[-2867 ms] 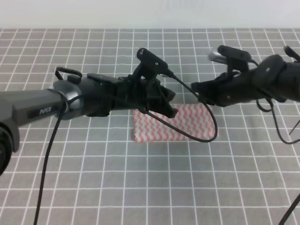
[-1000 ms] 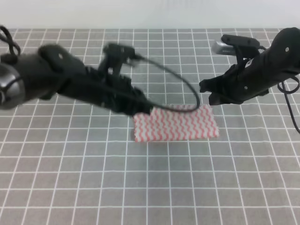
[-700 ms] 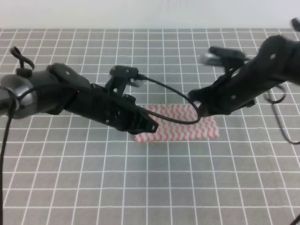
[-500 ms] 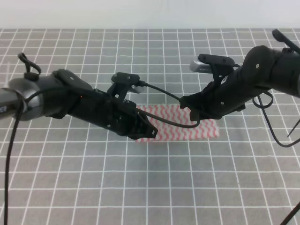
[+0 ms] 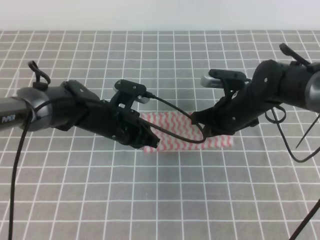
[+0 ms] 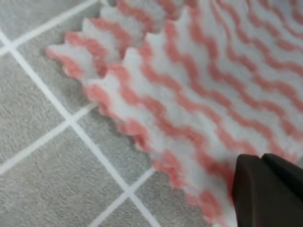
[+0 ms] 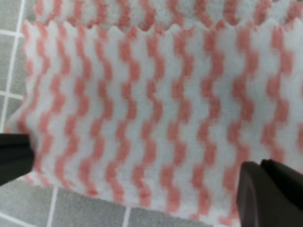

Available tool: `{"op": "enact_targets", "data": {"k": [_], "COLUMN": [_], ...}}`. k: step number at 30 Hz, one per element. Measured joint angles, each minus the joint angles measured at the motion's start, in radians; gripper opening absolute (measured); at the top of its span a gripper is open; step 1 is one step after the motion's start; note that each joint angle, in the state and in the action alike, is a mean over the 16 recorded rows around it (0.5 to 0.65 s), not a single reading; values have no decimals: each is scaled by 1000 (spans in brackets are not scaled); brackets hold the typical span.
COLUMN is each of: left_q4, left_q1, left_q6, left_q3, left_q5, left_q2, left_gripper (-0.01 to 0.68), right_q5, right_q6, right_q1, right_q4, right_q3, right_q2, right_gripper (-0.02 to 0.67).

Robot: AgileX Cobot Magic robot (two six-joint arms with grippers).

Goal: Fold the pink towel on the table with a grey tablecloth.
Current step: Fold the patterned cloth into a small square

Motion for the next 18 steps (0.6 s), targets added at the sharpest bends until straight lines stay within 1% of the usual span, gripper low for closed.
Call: {"op": "enact_targets", "data": {"k": [11, 18], "left_q4": [22, -13], "left_q1": [1, -2], "left_q6": [-2, 1], "left_q3": [0, -1], "left_q5": [-46, -23], "left_q2": [-5, -25], "left_gripper": [0, 0], "right_q5": [-13, -18], "right_q6": [-1, -1], "right_q1": [0, 0], "right_q4": [-5, -7], "right_q3": [0, 0], "right_q2": [29, 40], "right_gripper": [-1, -1]}}
